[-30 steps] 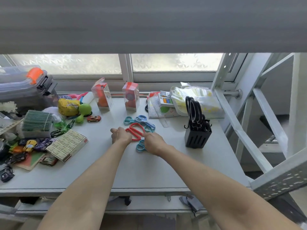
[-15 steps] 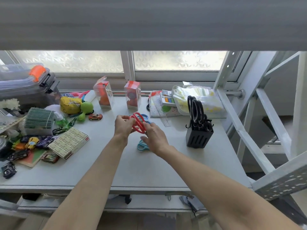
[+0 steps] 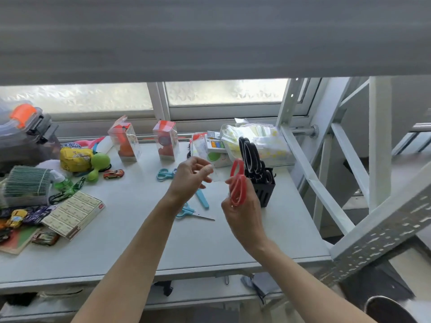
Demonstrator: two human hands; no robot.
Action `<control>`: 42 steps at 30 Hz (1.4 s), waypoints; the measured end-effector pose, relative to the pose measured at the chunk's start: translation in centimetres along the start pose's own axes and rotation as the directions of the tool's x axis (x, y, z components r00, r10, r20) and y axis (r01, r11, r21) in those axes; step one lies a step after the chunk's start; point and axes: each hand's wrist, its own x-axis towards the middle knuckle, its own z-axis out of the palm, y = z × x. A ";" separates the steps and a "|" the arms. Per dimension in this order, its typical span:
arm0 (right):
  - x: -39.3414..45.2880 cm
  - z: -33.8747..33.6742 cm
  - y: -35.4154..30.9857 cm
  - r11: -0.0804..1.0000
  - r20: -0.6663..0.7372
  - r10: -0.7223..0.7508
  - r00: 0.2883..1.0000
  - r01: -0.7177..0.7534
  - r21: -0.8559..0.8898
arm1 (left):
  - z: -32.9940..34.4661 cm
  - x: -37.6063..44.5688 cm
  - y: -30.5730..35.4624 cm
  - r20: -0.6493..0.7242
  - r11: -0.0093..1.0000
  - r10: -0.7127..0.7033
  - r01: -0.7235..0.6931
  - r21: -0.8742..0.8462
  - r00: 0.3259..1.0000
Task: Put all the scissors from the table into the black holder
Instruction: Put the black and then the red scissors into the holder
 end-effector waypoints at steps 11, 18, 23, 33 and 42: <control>3.7 -10.0 0.6 1.000 -0.375 0.000 0.927 0.002 0.007 | 7.9 2.5 -0.6 0.339 0.989 -0.123 0.088 0.118 0.933; 7.7 -9.7 3.5 0.982 -0.041 0.178 0.983 -0.180 -0.053 | 9.2 2.6 -0.3 0.353 0.992 -0.118 0.093 0.087 0.928; 7.8 -8.7 4.8 0.968 0.146 0.121 0.982 -0.085 -0.236 | 9.3 2.7 -0.6 0.336 0.993 -0.108 0.086 0.080 0.936; 8.1 -7.9 5.4 0.943 0.148 0.179 0.973 -0.127 -0.307 | 9.3 3.0 -1.1 0.335 0.995 -0.097 0.087 0.046 0.937; 6.3 -7.9 5.6 0.935 0.174 0.129 0.976 -0.061 -0.349 | 9.4 2.9 -1.4 0.330 0.997 -0.078 0.070 0.036 0.941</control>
